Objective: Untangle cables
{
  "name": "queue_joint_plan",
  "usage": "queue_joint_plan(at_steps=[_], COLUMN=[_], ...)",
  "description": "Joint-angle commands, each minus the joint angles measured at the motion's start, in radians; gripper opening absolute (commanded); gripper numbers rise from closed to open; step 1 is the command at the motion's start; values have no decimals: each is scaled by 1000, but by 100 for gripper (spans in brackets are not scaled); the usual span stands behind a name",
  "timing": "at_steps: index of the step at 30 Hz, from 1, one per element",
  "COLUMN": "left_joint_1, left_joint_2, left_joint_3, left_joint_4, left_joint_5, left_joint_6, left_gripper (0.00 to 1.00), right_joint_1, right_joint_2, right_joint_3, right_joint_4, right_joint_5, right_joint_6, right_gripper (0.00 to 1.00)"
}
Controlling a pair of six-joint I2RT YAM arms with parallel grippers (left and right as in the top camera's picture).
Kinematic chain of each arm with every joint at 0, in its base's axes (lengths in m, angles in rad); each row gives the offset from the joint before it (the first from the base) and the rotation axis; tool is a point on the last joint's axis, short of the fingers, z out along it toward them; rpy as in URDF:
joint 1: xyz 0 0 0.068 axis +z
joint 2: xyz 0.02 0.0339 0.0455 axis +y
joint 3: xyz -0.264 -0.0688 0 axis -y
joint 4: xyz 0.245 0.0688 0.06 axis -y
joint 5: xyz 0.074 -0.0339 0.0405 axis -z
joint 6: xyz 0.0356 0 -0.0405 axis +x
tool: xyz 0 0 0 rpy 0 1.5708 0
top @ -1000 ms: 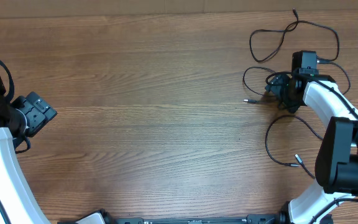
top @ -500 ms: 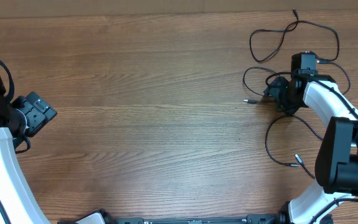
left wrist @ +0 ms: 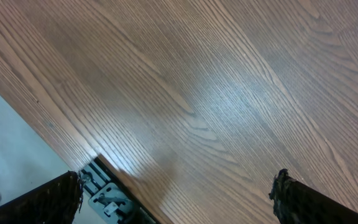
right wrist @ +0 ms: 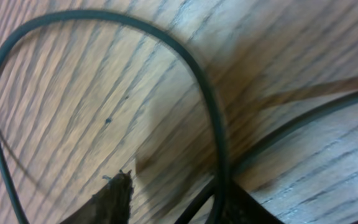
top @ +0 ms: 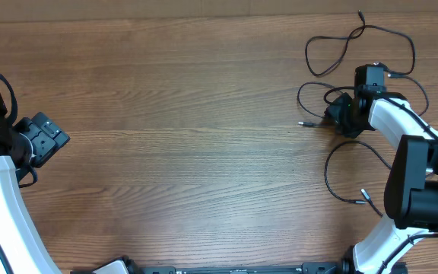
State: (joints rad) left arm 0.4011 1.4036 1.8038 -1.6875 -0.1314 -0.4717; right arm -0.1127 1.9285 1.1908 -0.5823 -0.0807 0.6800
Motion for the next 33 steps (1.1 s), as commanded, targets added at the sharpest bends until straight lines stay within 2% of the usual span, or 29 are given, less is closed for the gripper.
queue_joint_plan(at_steps=[1, 3, 10, 21, 26, 28, 29, 32, 33], left_joint_1=[4, 4, 4, 4, 4, 4, 4, 4, 4], left_joint_2=[2, 2, 2, 2, 2, 2, 2, 2, 2], left_joint_3=[-4, -4, -4, -4, -4, -4, -4, -4, -4], left_joint_4=[-2, -2, -2, -2, -2, -2, -2, -2, -2], left_joint_5=[1, 1, 1, 1, 1, 1, 1, 1, 1], left_joint_6=[-15, -15, -15, -15, -15, -15, -15, -15, -15], left_gripper=[100, 100, 99, 100, 100, 100, 100, 100, 99], right_joint_1=[-26, -45, -106, -108, -105, -107, -107, -107, -107], right_joint_2=[20, 20, 20, 20, 20, 20, 20, 20, 20], right_joint_3=[23, 37, 52, 52, 52, 52, 52, 52, 52], right_joint_4=[2, -2, 20, 109, 111, 110, 110, 105, 100], right_joint_5=[-8, -16, -31, -206, -205, -205, -205, -205, -205], right_joint_6=[4, 4, -4, -26, -26, -26, -26, -26, -27], right_gripper=[37, 25, 6, 5, 18, 29, 38, 50, 58])
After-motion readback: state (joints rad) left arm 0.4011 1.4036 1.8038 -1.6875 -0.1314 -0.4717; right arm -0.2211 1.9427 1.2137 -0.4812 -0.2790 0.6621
